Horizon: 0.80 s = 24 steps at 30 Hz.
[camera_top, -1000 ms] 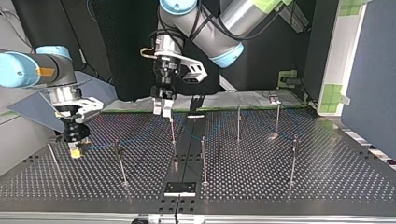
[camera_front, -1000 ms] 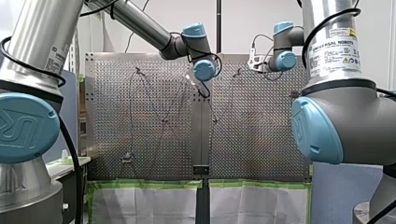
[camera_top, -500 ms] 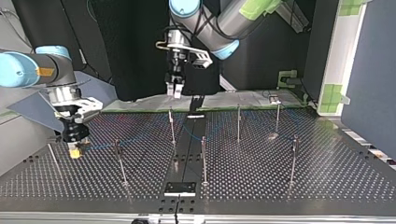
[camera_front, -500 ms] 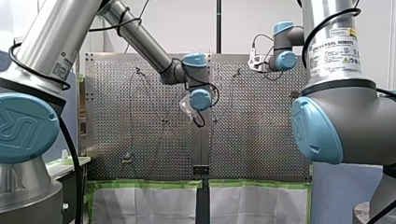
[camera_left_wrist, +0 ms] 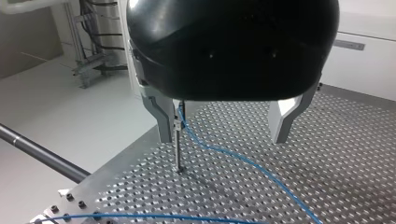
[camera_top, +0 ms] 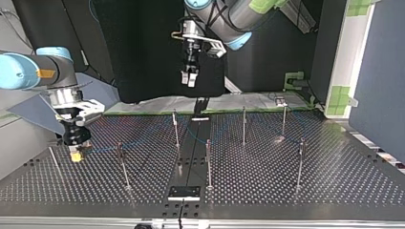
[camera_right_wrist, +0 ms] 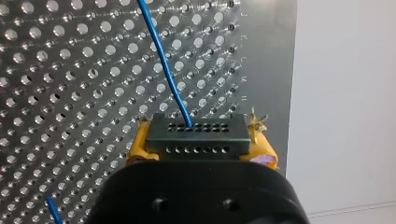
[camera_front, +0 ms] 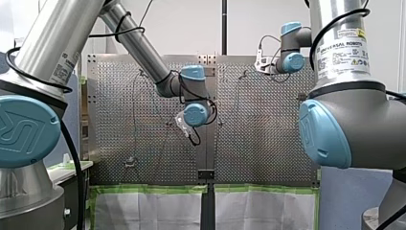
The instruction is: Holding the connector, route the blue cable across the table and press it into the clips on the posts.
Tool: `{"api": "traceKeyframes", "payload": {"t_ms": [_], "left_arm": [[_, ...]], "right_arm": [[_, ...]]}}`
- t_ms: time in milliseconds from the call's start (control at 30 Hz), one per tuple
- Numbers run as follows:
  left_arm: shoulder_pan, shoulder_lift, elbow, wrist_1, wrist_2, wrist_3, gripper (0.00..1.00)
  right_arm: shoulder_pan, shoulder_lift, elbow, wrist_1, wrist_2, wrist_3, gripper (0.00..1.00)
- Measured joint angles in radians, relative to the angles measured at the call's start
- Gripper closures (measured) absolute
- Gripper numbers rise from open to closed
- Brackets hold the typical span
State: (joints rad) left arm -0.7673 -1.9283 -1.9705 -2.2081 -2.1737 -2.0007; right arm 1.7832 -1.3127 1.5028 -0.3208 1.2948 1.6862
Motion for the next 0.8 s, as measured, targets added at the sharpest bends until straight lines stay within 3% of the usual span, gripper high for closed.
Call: {"api": "traceKeyframes", "payload": {"t_ms": [800], "left_arm": [[0.009, 0.001, -0.256, 0.157, 0.001, 0.020, 0.00]], "right_arm": [[-0.001, 0.000, 0.002, 0.001, 0.033, -0.004, 1.00]]}}
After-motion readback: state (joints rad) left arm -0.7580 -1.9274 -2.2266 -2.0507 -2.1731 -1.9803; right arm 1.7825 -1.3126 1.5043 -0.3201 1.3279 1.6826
